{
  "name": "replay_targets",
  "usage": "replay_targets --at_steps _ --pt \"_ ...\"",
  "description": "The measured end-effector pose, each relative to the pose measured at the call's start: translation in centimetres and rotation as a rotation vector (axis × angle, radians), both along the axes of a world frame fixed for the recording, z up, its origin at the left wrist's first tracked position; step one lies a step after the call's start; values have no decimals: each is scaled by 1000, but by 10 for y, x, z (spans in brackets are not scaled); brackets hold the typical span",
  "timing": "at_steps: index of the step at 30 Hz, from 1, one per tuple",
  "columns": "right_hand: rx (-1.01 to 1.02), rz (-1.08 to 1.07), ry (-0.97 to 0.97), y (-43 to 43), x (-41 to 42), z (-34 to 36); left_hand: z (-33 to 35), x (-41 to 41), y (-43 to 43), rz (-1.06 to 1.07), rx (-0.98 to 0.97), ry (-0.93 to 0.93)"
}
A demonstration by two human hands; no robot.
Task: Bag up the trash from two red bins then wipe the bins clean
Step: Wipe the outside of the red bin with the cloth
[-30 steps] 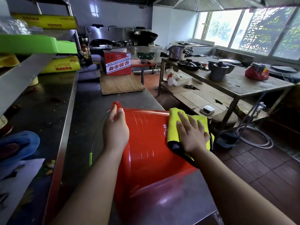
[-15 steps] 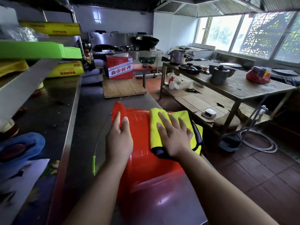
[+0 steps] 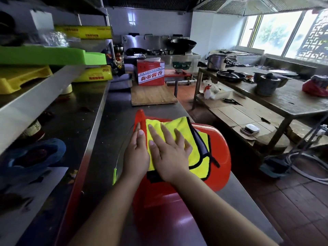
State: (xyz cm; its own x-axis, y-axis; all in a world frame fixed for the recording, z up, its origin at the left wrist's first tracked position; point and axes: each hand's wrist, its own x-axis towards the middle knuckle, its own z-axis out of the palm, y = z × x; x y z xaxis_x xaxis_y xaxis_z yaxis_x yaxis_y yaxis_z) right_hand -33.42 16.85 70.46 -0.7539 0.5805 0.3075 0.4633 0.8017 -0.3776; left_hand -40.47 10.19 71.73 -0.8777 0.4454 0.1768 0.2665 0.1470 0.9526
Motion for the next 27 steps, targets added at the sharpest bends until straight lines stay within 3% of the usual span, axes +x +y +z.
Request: replay_targets --at_steps 5,12,18,27 --pt "51 -34 -12 32 13 -8 3 -5 7 43 -30 15" --pt "-138 -370 1 103 54 -23 9 -2 14 109 -169 116" --pt "-209 -435 20 105 47 -19 15 1 21 187 -264 220" --pt "10 -13 -8 21 -7 -6 14 -13 24 138 -111 110"
